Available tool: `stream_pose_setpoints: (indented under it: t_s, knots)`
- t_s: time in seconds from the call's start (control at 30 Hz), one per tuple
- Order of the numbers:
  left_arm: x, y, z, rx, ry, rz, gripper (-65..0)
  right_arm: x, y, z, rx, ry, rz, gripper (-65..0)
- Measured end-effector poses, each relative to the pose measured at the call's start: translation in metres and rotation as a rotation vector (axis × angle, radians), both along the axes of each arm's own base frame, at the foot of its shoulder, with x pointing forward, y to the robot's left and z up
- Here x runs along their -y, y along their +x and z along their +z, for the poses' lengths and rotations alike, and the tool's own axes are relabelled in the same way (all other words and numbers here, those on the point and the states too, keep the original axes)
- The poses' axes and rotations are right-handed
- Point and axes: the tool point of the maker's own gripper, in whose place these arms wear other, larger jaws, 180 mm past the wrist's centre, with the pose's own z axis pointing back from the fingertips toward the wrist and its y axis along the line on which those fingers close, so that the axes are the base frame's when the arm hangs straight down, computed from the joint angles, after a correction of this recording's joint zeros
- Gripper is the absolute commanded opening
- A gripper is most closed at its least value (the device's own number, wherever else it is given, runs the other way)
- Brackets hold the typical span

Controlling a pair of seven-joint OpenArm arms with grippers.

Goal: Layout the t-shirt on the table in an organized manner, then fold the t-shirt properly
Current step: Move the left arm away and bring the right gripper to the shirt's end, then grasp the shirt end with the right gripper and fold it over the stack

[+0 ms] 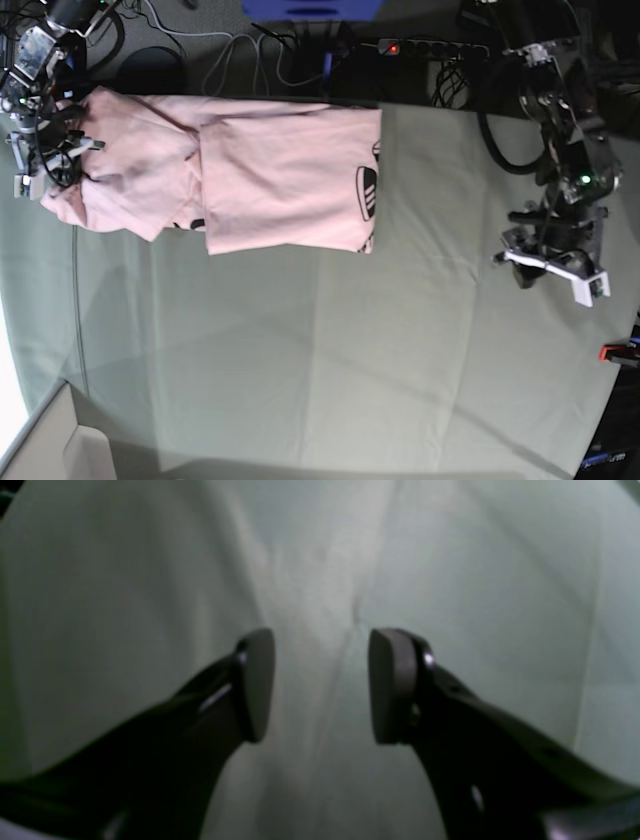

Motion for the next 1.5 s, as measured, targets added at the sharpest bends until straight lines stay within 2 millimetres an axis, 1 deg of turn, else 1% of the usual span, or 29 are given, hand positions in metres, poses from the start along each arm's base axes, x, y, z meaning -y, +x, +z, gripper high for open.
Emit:
stream_pose_setpoints:
  t_s: [0.07, 0.17, 0.23, 0.3, 0.4, 0.47, 0.53, 0.6, 0.7, 0.77, 0.83, 0.93, 1.03, 1.1, 1.2, 1.3, 1.4, 1.5]
  knots:
    - [-0.004, -0.001, 0.0, 0.001, 0.0, 0.011, -35.0, 0.001, 0.001, 0.003, -0.004, -0.012, 0.005, -65.0]
    - [-0.012, -0.003, 0.001, 0.003, 0.002, 0.036, -35.0, 0.0, -0.004, 0.01, -0.053, -0.068, 0.035, -65.0]
    - [-0.015, -0.004, 0.001, 0.002, 0.006, 0.043, -35.0, -0.005, -0.008, 0.021, -0.046, -0.101, 0.042, -65.0]
    - [-0.017, -0.005, 0.002, 0.006, 0.0, 0.05, -35.0, -0.014, -0.005, 0.038, -0.009, -0.129, 0.051, -65.0]
    - [-0.031, -0.008, 0.004, 0.005, 0.02, 0.079, -35.0, -0.031, 0.005, 0.063, 0.067, -0.155, 0.066, -65.0]
    - [-0.035, -0.009, 0.005, 0.006, 0.027, 0.086, -35.0, -0.04, 0.008, 0.078, 0.103, -0.171, 0.063, -65.0]
    - [-0.04, -0.011, 0.006, 0.013, 0.013, 0.108, -35.0, -0.051, 0.008, 0.088, 0.126, -0.174, 0.059, -65.0]
    - [-0.049, -0.013, 0.008, 0.012, 0.026, 0.125, -34.9, -0.064, 0.009, 0.095, 0.132, -0.188, 0.092, -65.0]
    - [-0.057, -0.014, 0.012, 0.014, 0.049, 0.129, -34.9, -0.088, 0.016, 0.108, 0.169, -0.193, 0.175, -65.0]
    - [-0.059, -0.013, 0.013, 0.016, 0.056, 0.128, -34.9, -0.109, 0.017, 0.11, 0.177, -0.179, 0.237, -65.0]
    - [-0.061, -0.013, 0.015, 0.018, 0.063, 0.126, -34.9, -0.134, 0.016, 0.104, 0.168, -0.145, 0.306, -65.0]
    - [-0.066, -0.013, 0.02, 0.024, 0.079, 0.125, -34.9, -0.177, 0.013, 0.094, 0.15, -0.085, 0.421, -65.0]
    - [-0.069, -0.012, 0.023, 0.028, 0.092, 0.122, -34.9, -0.223, 0.011, 0.092, 0.161, -0.019, 0.527, -65.0]
    - [-0.073, -0.012, 0.027, 0.031, 0.109, 0.122, -34.9, -0.247, 0.011, 0.094, 0.176, 0.014, 0.584, -65.0]
    - [-0.082, -0.016, 0.029, 0.03, 0.105, 0.147, -34.9, -0.274, 0.018, 0.101, 0.21, 0.043, 0.654, -65.0]
    - [-0.101, -0.024, 0.043, 0.056, 0.136, 0.195, -34.8, -0.3, 0.031, 0.111, 0.263, 0.073, 0.715, -65.0]
    - [-0.11, -0.031, 0.043, 0.053, 0.144, 0.22, -34.8, -0.32, 0.04, 0.1, 0.249, 0.108, 0.759, -65.0]
    - [-0.12, -0.047, 0.037, 0.028, 0.149, 0.249, -34.8, -0.328, 0.044, 0.09, 0.229, 0.126, 0.78, -65.0]
